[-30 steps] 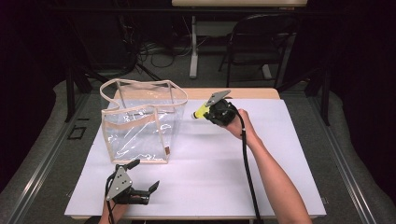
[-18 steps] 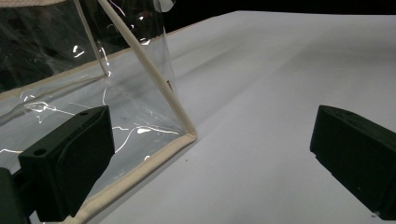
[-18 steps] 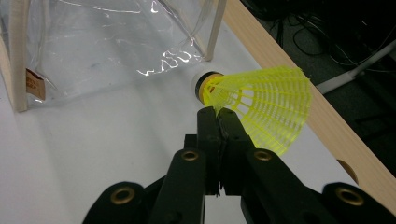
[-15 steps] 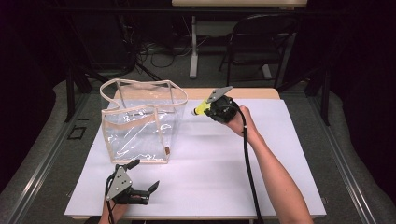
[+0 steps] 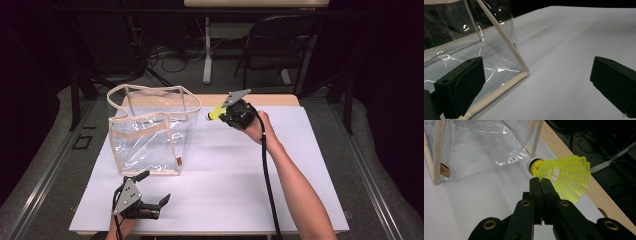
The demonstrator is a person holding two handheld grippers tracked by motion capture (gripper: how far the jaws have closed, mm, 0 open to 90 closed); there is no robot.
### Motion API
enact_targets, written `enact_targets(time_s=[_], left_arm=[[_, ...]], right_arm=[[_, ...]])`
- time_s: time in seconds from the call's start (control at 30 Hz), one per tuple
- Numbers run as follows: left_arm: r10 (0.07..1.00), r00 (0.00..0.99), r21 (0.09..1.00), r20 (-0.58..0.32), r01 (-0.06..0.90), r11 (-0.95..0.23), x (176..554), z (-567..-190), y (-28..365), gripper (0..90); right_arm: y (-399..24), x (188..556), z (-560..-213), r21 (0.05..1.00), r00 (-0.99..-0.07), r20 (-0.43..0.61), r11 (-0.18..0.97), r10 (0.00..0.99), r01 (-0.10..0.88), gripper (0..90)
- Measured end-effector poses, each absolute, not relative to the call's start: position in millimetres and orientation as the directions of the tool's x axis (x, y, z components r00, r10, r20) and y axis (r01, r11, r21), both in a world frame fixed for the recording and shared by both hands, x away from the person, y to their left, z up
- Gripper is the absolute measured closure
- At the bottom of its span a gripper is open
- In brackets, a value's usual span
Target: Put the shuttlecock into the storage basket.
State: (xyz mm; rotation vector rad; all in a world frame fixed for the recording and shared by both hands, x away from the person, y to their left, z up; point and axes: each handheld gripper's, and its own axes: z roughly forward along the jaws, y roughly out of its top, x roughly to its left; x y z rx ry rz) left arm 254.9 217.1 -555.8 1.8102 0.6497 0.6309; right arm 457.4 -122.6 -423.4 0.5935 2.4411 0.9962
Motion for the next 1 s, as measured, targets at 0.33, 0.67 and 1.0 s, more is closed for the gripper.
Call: enact_targets(time_s=[0.33,0.67,1.0], left_arm=[[0.693,0.712,0.949,0.112,0.131,-0.287,255,-556,217,0.0],[0.694,0.712,0.949,0.111,0.132,-0.287,255,-556,217,0.0],[0.693,0.712,0.948,0.112,0.132,-0.289,255,-556,217,0.0]], right_arm=[[-124,456,-413,0.729,-0.806,-0.248,0.651,0.538,0.21,89.2],[-126,455,-402,0.737,-0.798,-0.262,0.646,0.543,0.198,89.3],[-127,454,-391,0.74,-0.793,-0.27,0.644,0.546,0.192,89.2]])
